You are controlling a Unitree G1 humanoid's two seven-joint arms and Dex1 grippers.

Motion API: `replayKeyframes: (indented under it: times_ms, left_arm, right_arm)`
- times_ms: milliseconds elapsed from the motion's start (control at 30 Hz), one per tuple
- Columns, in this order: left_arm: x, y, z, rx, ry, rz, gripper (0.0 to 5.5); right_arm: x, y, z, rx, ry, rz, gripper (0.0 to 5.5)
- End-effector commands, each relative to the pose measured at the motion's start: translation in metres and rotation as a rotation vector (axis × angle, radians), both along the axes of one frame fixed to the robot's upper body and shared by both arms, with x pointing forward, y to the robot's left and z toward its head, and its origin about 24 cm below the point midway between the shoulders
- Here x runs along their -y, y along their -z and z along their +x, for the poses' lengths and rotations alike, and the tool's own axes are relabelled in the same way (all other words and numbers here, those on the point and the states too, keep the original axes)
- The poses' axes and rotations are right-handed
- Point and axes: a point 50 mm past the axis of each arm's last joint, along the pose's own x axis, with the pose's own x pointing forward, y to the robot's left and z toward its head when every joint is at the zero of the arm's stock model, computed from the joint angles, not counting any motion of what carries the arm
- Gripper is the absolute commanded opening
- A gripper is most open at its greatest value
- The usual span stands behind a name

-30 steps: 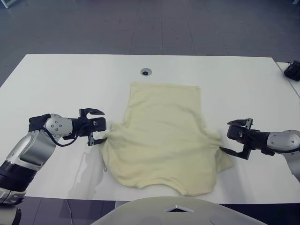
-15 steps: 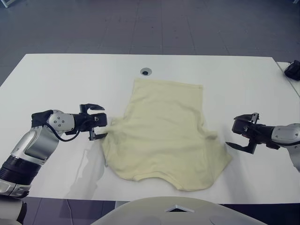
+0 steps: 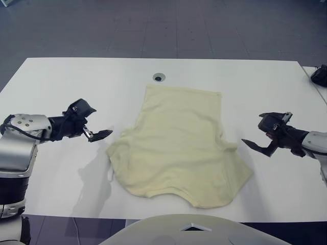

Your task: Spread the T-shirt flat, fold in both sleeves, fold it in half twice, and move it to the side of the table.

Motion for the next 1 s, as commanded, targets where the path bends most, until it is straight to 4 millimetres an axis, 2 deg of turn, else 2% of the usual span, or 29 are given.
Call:
replayKeyframes:
  times_ms: [33, 167, 267, 333, 500, 1000]
  left_arm:
    - [0.007, 0.015, -0.02, -0.215, -0.092, -0.215, 5.4]
    - [0.001, 0.029, -0.029, -0.309, -0.175, -0.207, 5.4]
    - [0.002, 0.038, -0.033, -0.349, -0.174, -0.219, 5.4]
    - [0.005, 0.042, -0.034, -0.368, -0.166, -0.244, 5.16]
    - [0.005, 0.053, -0.036, -0.396, -0.154, -0.257, 4.25]
    - [-0.01, 0.053, -0.033, -0.385, -0.161, -0.184, 1.56]
  right_arm:
    - [-0.009, -0.001, -0.004, 0.055, 0.106, 0.111, 5.39]
    - [-0.01, 0.0, -0.006, 0.068, 0.176, 0.146, 5.39]
    - [-0.012, 0.001, -0.007, 0.064, 0.185, 0.145, 5.39]
    - [-0.013, 0.001, -0.007, 0.067, 0.188, 0.136, 5.4]
    - [-0.012, 0.002, -0.01, 0.071, 0.199, 0.121, 5.4]
    - [-0.015, 0.007, -0.004, 0.076, 0.162, 0.091, 5.4]
